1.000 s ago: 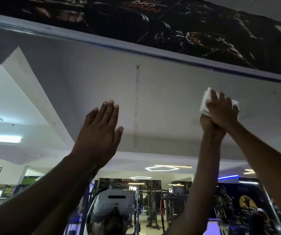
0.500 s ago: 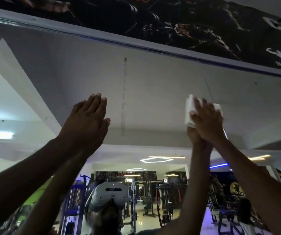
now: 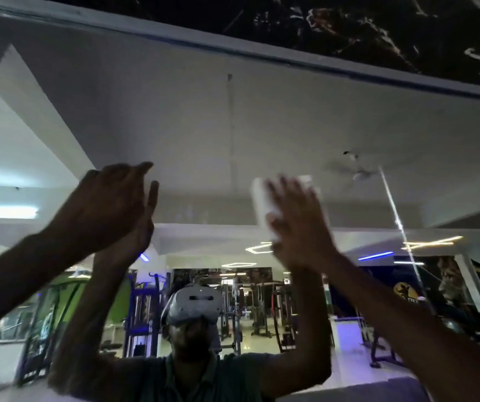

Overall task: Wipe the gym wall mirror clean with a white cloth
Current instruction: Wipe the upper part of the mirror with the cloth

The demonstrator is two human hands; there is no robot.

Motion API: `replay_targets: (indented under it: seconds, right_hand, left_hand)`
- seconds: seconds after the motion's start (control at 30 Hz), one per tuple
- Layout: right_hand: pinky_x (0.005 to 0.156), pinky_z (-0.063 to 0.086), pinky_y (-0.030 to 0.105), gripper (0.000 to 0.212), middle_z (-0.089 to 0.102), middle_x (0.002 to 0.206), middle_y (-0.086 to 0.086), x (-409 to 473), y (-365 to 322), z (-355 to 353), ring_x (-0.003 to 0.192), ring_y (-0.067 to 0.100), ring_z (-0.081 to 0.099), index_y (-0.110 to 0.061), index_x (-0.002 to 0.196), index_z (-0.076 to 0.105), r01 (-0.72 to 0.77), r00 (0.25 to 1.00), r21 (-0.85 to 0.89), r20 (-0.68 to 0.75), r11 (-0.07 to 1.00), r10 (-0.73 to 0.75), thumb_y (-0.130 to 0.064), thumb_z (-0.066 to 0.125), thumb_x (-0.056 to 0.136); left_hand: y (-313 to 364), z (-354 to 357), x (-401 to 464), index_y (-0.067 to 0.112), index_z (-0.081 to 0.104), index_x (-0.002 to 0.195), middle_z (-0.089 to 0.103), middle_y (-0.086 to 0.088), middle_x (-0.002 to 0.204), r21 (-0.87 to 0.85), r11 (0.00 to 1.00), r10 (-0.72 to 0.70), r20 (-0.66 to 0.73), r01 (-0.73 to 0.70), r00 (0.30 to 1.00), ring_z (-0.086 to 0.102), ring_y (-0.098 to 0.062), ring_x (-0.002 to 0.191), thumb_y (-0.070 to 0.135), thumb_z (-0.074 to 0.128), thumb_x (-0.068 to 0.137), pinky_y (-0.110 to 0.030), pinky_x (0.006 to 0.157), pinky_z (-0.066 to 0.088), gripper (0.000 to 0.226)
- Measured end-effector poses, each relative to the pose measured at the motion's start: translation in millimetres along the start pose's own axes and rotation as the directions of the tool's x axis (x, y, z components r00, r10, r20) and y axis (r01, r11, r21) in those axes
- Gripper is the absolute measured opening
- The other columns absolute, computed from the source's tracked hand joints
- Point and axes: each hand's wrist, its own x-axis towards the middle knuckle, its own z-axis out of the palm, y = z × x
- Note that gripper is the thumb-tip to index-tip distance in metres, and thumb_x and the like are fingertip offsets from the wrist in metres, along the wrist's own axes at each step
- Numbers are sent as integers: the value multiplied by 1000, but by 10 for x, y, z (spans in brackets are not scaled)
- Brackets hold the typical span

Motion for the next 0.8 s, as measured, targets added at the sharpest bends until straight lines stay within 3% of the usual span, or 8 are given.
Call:
replay_targets:
  seconds: [0.2,0.27,0.33,0.47,0.53,0.6,0.7,0.8]
  right_hand:
    - [126,16,63,83,25,173,14,404,-547,42,158,41,24,-22,168,25,-533,836,74,-106,843,538,-61,10,97]
    - [127,13,64,78,24,173,14,343,-1374,73,159,43,22,-24,168,26,-421,895,92,-123,903,429,-59,16,99]
    - [129,4,62,73,15,176,12,91,-2208,134,162,41,10,-26,169,19,-103,993,90,-45,991,108,-56,21,103]
    - [130,5,59,67,18,176,8,-23,-2283,100,163,34,10,-29,169,19,324,945,82,29,943,-327,-51,29,107]
    - [125,18,61,75,27,173,11,191,-1672,101,159,35,22,-25,167,24,241,970,-27,22,970,-240,-47,41,97]
    - [119,27,65,81,30,170,18,351,-993,-1,154,41,29,-20,166,27,-85,996,-80,-13,993,84,-51,34,92]
    - [125,17,65,85,22,174,14,357,-1057,-87,159,42,21,-25,169,20,-516,855,79,-20,853,519,-60,11,93]
    - [128,10,65,78,18,175,14,-18,-2215,46,160,43,15,-24,169,18,-252,966,26,-54,967,254,-58,24,100]
  left_hand:
    - [-788,-71,-642,-10,51,142,53,-40,142,143,980,-156,100,141,983,56,-59,128,40,34,95,-70,81,51,71]
    - [-795,27,-881,-9,43,151,41,-38,155,122,975,-200,131,184,971,44,-55,142,46,27,98,-67,94,43,78]
    - [-744,67,-1038,-5,40,156,34,-34,162,64,976,-212,102,206,972,37,-51,149,47,28,100,-63,105,38,77]
    - [-783,84,-1142,6,36,161,28,-22,169,0,968,-251,78,252,965,27,-38,158,53,27,101,-56,117,29,77]
    - [-831,84,-1153,8,36,162,27,-20,170,-13,970,-239,90,242,967,26,-37,158,54,27,101,-54,117,29,77]
    - [-833,82,-1166,8,35,162,27,-20,170,-27,971,-235,94,238,968,26,-37,158,53,27,102,-54,118,29,76]
    - [-789,109,-1179,7,33,163,27,-21,170,-30,963,-264,63,266,962,24,-38,159,50,25,102,-52,120,26,75]
    - [-758,137,-1210,8,30,164,25,-21,171,-16,965,-262,25,263,965,21,-37,160,48,24,105,-51,122,24,72]
